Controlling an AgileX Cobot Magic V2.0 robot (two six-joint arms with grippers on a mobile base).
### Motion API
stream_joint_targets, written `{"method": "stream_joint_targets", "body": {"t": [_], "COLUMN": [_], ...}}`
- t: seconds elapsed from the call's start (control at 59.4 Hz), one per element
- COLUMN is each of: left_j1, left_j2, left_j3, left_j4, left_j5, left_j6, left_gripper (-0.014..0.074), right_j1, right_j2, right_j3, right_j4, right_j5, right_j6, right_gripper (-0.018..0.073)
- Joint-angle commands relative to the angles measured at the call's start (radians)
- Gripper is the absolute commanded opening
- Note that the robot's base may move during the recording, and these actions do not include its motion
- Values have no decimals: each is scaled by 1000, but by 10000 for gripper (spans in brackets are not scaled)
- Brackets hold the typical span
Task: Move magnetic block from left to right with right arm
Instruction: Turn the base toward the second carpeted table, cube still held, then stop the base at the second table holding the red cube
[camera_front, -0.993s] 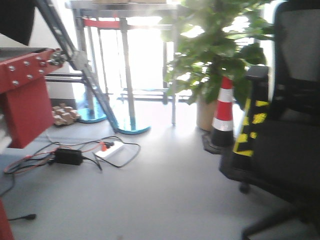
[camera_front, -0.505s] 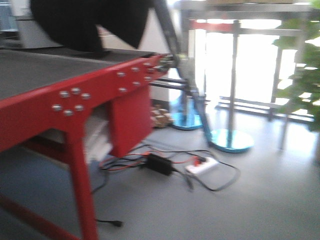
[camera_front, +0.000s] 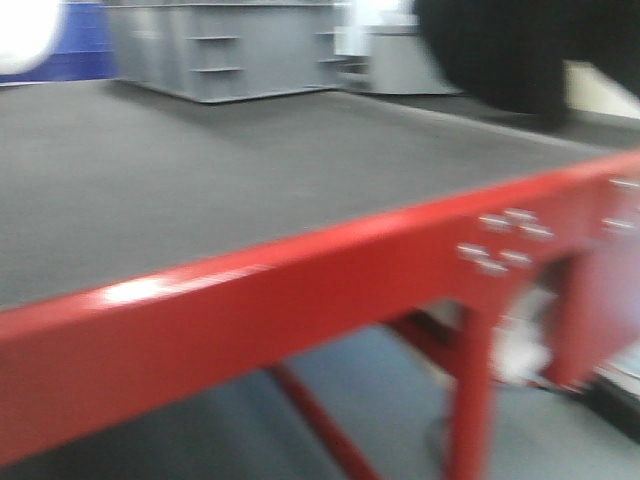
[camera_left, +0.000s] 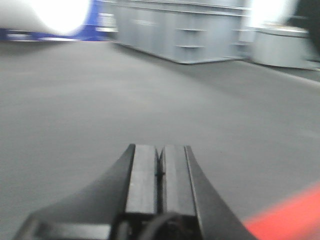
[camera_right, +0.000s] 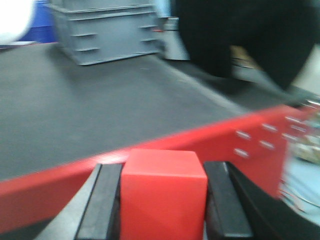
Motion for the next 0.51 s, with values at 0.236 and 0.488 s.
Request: {"method": "stream_joint_targets", "body": {"t": [0.236, 0.488], "left_j1": [1, 2], "left_j2": [-11, -11], "left_j3": [8, 8], "left_j4": [0, 0], "left_j5": [-90, -90], "left_j6": [-4, -4], "left_gripper": [-116, -116], "right_j1": [-5, -5], "right_j2": [-8, -8], "right_j3": [-26, -26], "right_j4": [-12, -12], "right_j5": [-87, -87], "right_j6": [-8, -8], "right_gripper": [173, 173]}}
